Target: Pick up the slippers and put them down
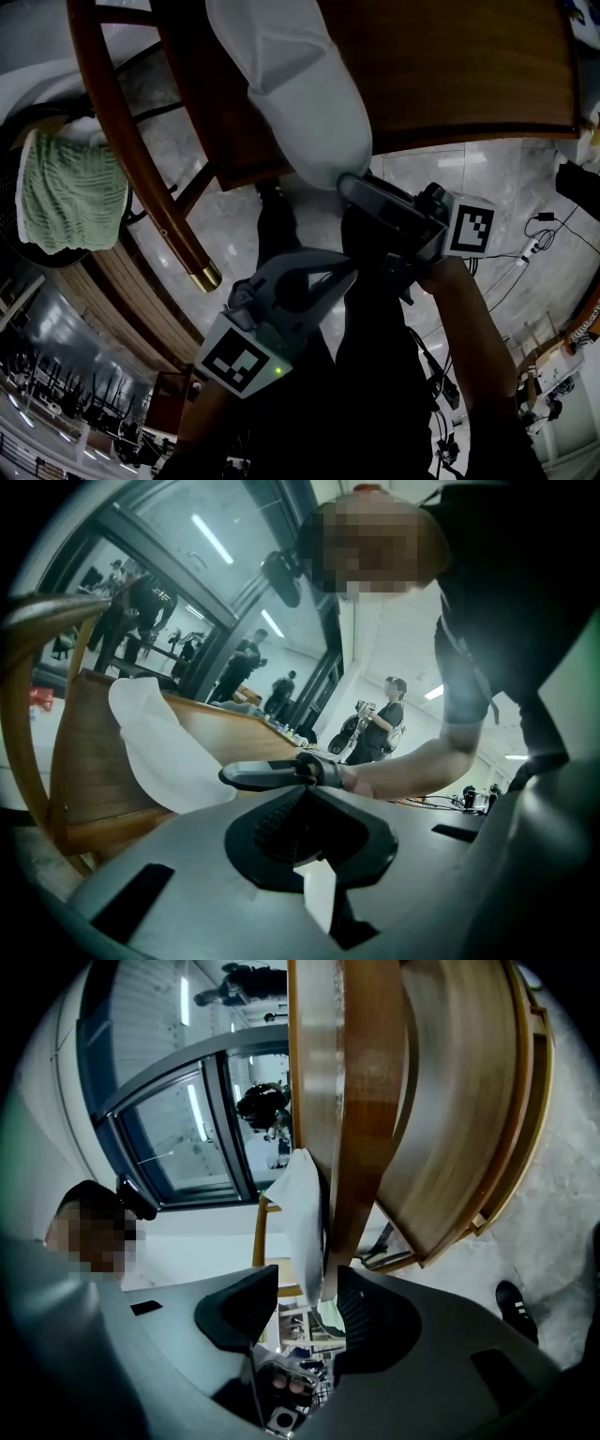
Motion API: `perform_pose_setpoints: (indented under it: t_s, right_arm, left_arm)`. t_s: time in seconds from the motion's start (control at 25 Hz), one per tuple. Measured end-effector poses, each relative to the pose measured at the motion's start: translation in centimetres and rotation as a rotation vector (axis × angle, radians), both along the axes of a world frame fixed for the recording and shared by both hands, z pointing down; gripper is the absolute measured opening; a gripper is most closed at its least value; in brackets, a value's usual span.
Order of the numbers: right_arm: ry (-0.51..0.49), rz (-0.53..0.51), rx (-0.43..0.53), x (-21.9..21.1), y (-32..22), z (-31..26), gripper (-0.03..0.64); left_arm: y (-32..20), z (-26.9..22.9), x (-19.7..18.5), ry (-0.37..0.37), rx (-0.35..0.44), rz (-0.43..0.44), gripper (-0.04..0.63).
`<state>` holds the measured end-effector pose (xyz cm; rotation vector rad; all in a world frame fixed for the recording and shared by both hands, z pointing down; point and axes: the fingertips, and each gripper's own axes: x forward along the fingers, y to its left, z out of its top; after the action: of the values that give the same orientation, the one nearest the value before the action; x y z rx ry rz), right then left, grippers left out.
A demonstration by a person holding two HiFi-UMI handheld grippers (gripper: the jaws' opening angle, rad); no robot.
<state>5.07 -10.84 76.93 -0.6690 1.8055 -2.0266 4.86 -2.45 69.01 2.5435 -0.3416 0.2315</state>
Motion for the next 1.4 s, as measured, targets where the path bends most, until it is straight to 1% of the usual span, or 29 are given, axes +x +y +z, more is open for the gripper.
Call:
perform_pose_setpoints:
  t_s: [0.28,0.36,0.4,0.48,0.64,0.76,0.92,1.08,1.2,1.32,1.4]
  right_arm:
    - [0.011,-0.020,0.009,-0.5,-0.2,0.1,0.198]
    - [0.017,-0.019,0.009,-0.5,-0.3,0.3,0.187]
    - [0.019,-0.021,0.010,-0.5,-0.3,0.3,0.168]
    - [0.021,-0.024,0.018,-0.4,-0.3,0.3,0.084]
    - [0.016,-0.022,0.019,-0.5,-0.3,0.3,0.075]
    - [-0.001,0.004,0.011,-0.7,-0.6,0.0,0.071]
    - [-0.003,0.006,0.045,-0.3,-0.4,-0.2,0.066]
    - [-0.009,-0.006,0.108,0.1,-0.4,-1.9,0.064]
    - [0.000,0.035,0.166,0.4,-1.4,-4.2,0.064]
    - [0.003,0.072,0.266,1.0,-2.6,-6.8,0.060]
    - [0.000,0.100,0.328,1.5,-3.0,-9.8,0.060]
  left_arm:
    - [-0.7,-0.4,-0.3,0.014,0.019,-0.002,0.011]
    - [-0.8,-0.3,-0.4,0.015,0.021,-0.003,0.011]
    - [-0.8,-0.4,-0.4,0.017,0.021,-0.003,0.011]
    - [-0.9,-0.4,-0.4,0.020,0.022,-0.002,0.011]
    - [-0.8,-0.2,-0.3,0.023,0.017,0.002,0.011]
    - [-0.6,0.1,-0.3,0.024,0.014,0.006,0.011]
    - [-0.5,0.3,-0.3,0.024,0.014,0.006,0.011]
    - [-0.7,-0.9,-0.4,0.019,0.040,0.010,0.011]
    - [-1.0,-2.3,-0.9,0.008,0.068,0.006,0.011]
    - [-1.5,-3.8,-1.7,-0.004,0.062,-0.030,0.011]
    - [-1.8,-5.6,-2.2,-0.006,0.050,-0.059,0.011]
